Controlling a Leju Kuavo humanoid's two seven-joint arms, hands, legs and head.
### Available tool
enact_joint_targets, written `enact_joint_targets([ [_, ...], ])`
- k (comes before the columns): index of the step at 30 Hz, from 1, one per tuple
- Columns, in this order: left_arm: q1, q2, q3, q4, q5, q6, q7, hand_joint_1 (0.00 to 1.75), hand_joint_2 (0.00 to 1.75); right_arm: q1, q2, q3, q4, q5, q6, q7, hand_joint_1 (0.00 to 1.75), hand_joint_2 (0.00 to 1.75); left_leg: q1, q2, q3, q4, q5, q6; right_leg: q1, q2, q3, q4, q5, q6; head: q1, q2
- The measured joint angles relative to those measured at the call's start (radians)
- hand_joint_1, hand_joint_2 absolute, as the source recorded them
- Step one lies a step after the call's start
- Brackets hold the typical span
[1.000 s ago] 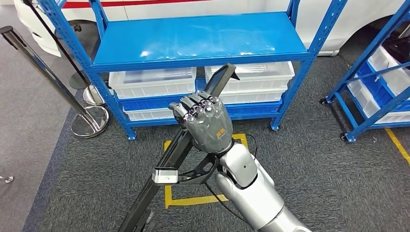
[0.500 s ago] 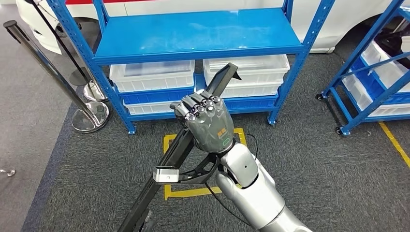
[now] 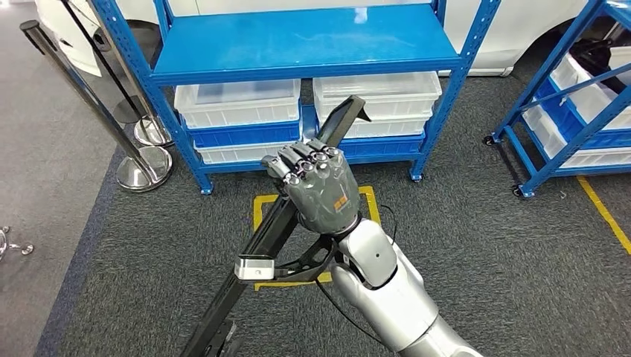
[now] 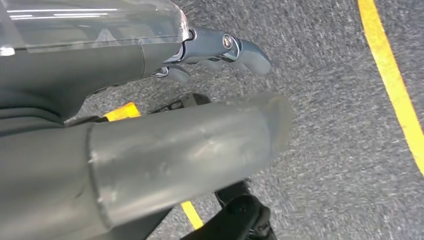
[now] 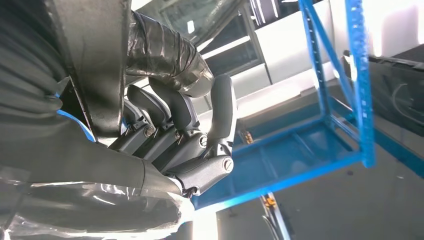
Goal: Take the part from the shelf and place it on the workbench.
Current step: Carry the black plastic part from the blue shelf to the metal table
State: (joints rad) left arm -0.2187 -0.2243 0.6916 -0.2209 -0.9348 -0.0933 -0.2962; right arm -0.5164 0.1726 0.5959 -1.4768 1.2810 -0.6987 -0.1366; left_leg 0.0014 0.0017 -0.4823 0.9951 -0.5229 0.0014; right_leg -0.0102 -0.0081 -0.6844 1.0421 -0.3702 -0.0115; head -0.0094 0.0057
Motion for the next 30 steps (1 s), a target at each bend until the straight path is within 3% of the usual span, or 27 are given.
enact_joint_targets([
  [2,0.001,0.000,-0.001,0.000,0.000,0.000,0.001,0.00,0.00,-0.001,-0.001,0.000,0.000,0.000,0.000,0.000,1.75,1.75,0.004,0.003,-0.012,-0.008,0.023,0.013,-0.001,0.001,-0.007,0.003,-0.008,0.011,0.000,0.000],
  [3,0.001,-0.001,-0.002,0.000,0.000,0.000,0.001,0.00,0.00,-0.001,-0.001,0.000,0.000,0.001,0.000,0.000,1.75,1.75,0.007,0.006,-0.022,-0.011,0.036,0.021,-0.001,0.003,-0.016,0.023,-0.039,0.015,0.000,0.000],
  [6,-0.002,-0.001,-0.005,0.000,-0.001,0.000,0.004,0.00,0.00,-0.001,-0.002,0.000,0.000,0.002,0.000,-0.002,1.75,1.75,0.006,0.009,-0.066,-0.007,0.070,0.034,-0.003,0.005,-0.062,0.192,-0.180,0.023,0.000,0.000],
  [7,-0.002,-0.001,-0.007,0.000,-0.001,0.001,0.005,0.00,0.00,-0.001,-0.002,0.000,0.001,0.002,0.000,-0.002,1.75,1.75,0.005,0.010,-0.083,-0.004,0.080,0.034,-0.003,0.006,-0.071,0.250,-0.198,0.025,0.000,0.000],
  [8,-0.002,-0.001,-0.008,0.000,-0.001,0.001,0.006,0.00,0.00,0.000,-0.003,0.000,0.001,0.002,0.000,-0.003,1.75,1.75,0.005,0.010,-0.100,0.001,0.090,0.033,-0.004,0.006,-0.068,0.285,-0.189,0.027,0.000,0.000],
  [9,-0.002,-0.001,-0.008,0.000,-0.002,0.002,0.008,0.00,0.00,0.000,-0.003,0.000,0.001,0.002,0.000,-0.003,1.75,1.75,0.005,0.010,-0.117,0.007,0.098,0.031,-0.005,0.005,-0.049,0.285,-0.163,0.027,0.000,0.000],
  [10,-0.002,-0.001,-0.009,0.000,-0.003,0.002,0.009,0.00,0.00,0.000,-0.004,0.000,0.001,0.002,0.000,-0.003,1.75,1.75,0.005,0.010,-0.133,0.014,0.106,0.028,-0.005,0.005,-0.014,0.254,-0.134,0.027,0.000,0.000],
  [11,-0.002,-0.001,-0.010,0.000,-0.004,0.002,0.010,0.00,0.00,-0.001,-0.004,0.000,0.001,0.002,0.000,-0.003,1.75,1.75,0.004,0.010,-0.148,0.022,0.111,0.025,-0.006,0.005,0.034,0.196,-0.122,0.025,0.000,0.000],
  [13,-0.004,0.000,-0.011,0.000,-0.006,0.003,0.012,0.00,0.00,-0.001,-0.004,0.000,0.000,0.002,0.000,-0.003,1.75,1.75,0.002,0.009,-0.168,0.037,0.122,0.015,-0.003,0.007,0.122,0.069,-0.143,0.018,0.000,0.000],
  [14,-0.005,0.000,-0.013,0.000,-0.006,0.003,0.013,0.00,0.00,-0.001,-0.003,0.000,-0.001,0.002,0.000,-0.003,1.75,1.75,0.001,0.008,-0.173,0.040,0.129,0.009,0.000,0.007,0.144,0.030,-0.159,0.013,0.000,0.000],
  [16,-0.007,0.000,-0.015,0.000,-0.006,0.004,0.015,0.00,0.00,-0.001,-0.004,0.000,-0.001,0.002,0.000,-0.003,1.75,1.75,0.003,0.008,-0.181,0.038,0.144,-0.003,0.003,0.008,0.144,0.009,-0.156,-0.002,0.000,0.000],
  [17,-0.007,0.000,-0.016,0.000,-0.006,0.004,0.017,0.00,0.00,-0.001,-0.004,0.000,-0.001,0.002,0.000,-0.003,1.75,1.75,0.005,0.007,-0.187,0.042,0.139,-0.009,0.003,0.006,0.137,0.007,-0.146,-0.011,0.000,0.000],
  [18,-0.007,0.000,-0.016,0.000,-0.005,0.004,0.017,0.00,0.00,0.000,-0.004,0.000,0.000,0.002,0.000,-0.003,1.75,1.75,0.007,0.006,-0.197,0.060,0.115,-0.014,0.002,0.005,0.128,0.005,-0.135,-0.021,0.000,0.000],
  [21,-0.007,0.000,-0.016,0.000,-0.004,0.004,0.018,0.00,0.00,0.000,-0.004,0.000,0.000,0.002,0.000,-0.003,1.75,1.75,0.010,0.005,-0.242,0.220,-0.026,-0.026,0.001,0.003,0.086,0.003,-0.099,-0.036,0.000,0.000],
  [22,-0.007,0.000,-0.016,0.000,-0.004,0.004,0.018,0.00,0.00,0.000,-0.004,0.000,0.000,0.002,0.000,-0.003,1.75,1.75,0.011,0.005,-0.252,0.281,-0.054,-0.028,0.003,0.002,0.071,0.004,-0.088,-0.036,0.000,0.000],
  [23,-0.007,0.000,-0.016,0.000,-0.004,0.005,0.018,0.00,0.00,0.000,-0.004,0.000,0.000,0.002,0.000,-0.003,1.75,1.75,0.011,0.005,-0.252,0.320,-0.058,-0.029,0.004,0.002,0.056,0.006,-0.077,-0.036,0.000,0.000],
  [24,-0.007,0.000,-0.016,0.000,-0.004,0.005,0.018,0.00,0.00,0.001,-0.004,0.000,0.000,0.002,0.000,-0.003,1.75,1.75,0.010,0.005,-0.237,0.329,-0.041,-0.027,0.005,0.002,0.041,0.008,-0.067,-0.036,0.000,0.000],
  [25,-0.007,0.000,-0.016,0.000,-0.004,0.005,0.018,0.00,0.00,0.001,-0.004,0.000,0.000,0.002,0.000,-0.003,1.75,1.75,0.010,0.005,-0.205,0.303,-0.013,-0.024,0.006,0.003,0.027,0.009,-0.057,-0.035,0.000,0.000],
  [26,-0.008,0.001,-0.016,0.000,-0.003,0.005,0.018,0.00,0.00,0.001,-0.004,0.000,0.000,0.002,0.000,-0.003,1.75,1.75,0.009,0.004,-0.157,0.248,0.013,-0.020,0.006,0.003,0.014,0.011,-0.047,-0.033,0.000,0.000],
  [28,-0.013,0.001,-0.016,0.000,0.000,0.007,0.018,0.00,0.00,0.001,-0.004,0.000,0.000,0.002,0.000,-0.002,1.75,1.75,0.005,0.003,-0.053,0.100,0.015,-0.009,0.008,0.004,-0.001,0.013,-0.028,-0.026,0.000,0.000],
  [30,-0.017,0.001,-0.016,0.000,0.002,0.010,0.018,0.00,0.00,-0.001,-0.004,0.000,-0.001,0.000,0.000,-0.002,1.75,1.75,-0.002,0.002,-0.005,0.014,-0.006,0.000,0.007,0.002,-0.005,0.007,-0.009,-0.016,0.000,0.000],
])
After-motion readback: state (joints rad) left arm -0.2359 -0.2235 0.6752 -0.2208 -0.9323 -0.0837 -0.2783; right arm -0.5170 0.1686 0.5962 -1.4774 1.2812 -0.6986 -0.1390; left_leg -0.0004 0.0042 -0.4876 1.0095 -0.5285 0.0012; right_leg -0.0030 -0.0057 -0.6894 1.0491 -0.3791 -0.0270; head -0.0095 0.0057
